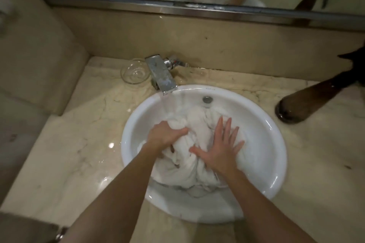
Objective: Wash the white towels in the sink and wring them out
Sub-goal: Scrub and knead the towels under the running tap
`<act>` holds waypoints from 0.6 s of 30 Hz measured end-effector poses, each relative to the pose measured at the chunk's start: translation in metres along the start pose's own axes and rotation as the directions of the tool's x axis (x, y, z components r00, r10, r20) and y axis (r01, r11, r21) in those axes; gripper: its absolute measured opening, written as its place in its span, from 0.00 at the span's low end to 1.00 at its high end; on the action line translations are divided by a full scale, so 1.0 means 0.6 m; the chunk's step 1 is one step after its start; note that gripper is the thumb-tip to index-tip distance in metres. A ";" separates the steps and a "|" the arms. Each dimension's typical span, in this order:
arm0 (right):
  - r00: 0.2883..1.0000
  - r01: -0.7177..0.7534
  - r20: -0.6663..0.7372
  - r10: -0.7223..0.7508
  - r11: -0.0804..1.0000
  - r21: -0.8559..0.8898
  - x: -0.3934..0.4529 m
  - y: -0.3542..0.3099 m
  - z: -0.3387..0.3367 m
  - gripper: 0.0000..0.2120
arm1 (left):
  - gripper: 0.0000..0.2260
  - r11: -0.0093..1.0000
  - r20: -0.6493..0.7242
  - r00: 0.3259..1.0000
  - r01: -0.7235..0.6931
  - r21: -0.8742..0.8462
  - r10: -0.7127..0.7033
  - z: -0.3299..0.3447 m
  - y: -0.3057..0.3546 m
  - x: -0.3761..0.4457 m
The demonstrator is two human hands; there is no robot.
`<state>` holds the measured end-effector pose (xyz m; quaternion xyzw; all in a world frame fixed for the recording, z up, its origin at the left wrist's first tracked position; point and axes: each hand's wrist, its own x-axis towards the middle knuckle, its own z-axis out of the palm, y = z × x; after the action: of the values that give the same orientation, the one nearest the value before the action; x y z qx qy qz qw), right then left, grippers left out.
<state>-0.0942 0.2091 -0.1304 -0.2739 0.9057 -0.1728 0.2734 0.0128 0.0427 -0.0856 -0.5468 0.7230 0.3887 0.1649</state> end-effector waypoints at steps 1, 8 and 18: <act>0.998 -0.045 0.047 0.045 0.999 0.002 -0.018 0.001 0.001 0.68 | 0.39 1.000 0.012 1.000 0.006 -0.022 -0.006 -0.003 -0.004 -0.008; 0.952 -0.257 0.210 0.222 0.953 0.158 -0.057 0.030 -0.027 0.59 | 0.38 0.996 -0.012 0.997 0.071 -0.054 -0.072 -0.006 -0.011 -0.067; 0.964 0.090 0.231 -0.130 0.980 0.176 -0.028 0.079 -0.060 0.34 | 0.41 0.934 -0.095 0.993 -0.036 0.355 0.074 0.004 0.025 -0.053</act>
<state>-0.1228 0.2627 -0.1170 -0.3197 0.8317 -0.2270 0.3932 0.0097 0.0670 -0.0603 -0.5080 0.8037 0.2276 0.2105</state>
